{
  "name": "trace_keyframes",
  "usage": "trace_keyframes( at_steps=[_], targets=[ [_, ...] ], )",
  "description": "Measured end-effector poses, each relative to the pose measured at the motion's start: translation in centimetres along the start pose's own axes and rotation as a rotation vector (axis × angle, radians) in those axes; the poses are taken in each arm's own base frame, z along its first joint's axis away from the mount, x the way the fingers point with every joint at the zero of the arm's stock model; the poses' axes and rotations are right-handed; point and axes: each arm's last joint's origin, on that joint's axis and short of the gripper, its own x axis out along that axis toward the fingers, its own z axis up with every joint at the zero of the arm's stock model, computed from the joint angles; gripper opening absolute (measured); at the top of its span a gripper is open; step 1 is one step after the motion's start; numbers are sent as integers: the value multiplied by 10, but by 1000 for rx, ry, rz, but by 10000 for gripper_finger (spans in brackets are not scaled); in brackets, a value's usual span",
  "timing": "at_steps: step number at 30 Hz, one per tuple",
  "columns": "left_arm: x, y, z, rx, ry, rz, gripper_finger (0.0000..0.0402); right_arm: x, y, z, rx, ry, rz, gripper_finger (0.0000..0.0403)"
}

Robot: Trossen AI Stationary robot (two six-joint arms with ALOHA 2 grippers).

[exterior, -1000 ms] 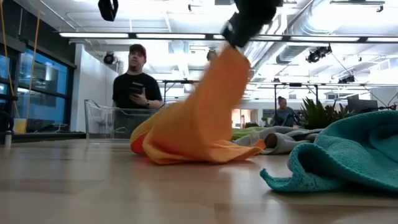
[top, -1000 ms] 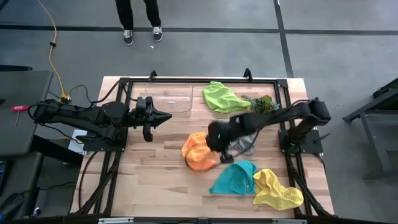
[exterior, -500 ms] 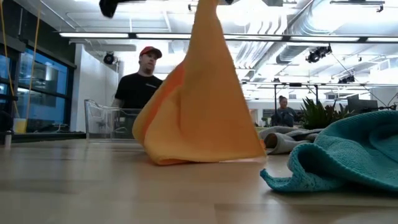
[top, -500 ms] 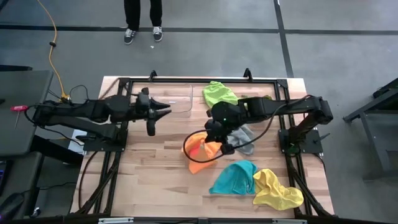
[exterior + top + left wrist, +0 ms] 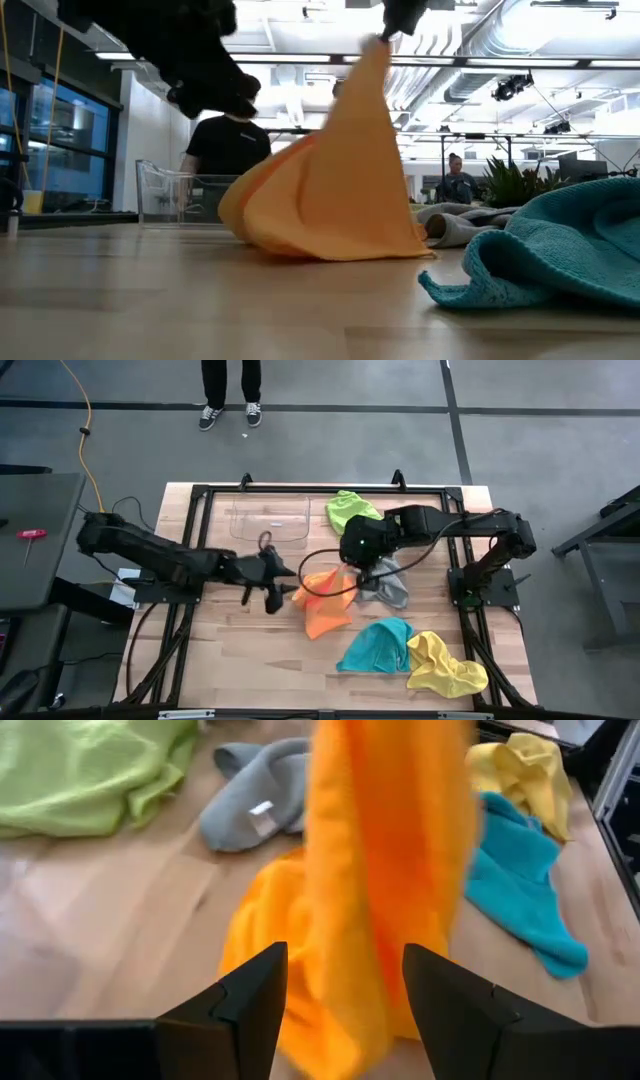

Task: Fold microfiber towels
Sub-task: Fold the orange towel

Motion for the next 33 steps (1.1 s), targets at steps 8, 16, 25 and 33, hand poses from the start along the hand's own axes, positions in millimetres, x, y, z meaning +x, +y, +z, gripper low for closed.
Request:
trace_keyframes(
  at_steps=[8, 16, 25, 33],
  targets=[
    [42, -7, -20, 16, 24, 36, 189, -11, -19, -18, 101, 131, -136, 0],
    [62, -6, -31, -10, 45, 134, 188, -23, -34, -25, 223, 139, -258, 0],
    [71, -23, -23, 9, -84, 131, 187, -24, -53, -24, 256, 120, -278, 0],
    [95, -53, -12, 185, -123, 91, 62, -24, -56, -24, 259, 119, -257, 0]
  ],
)
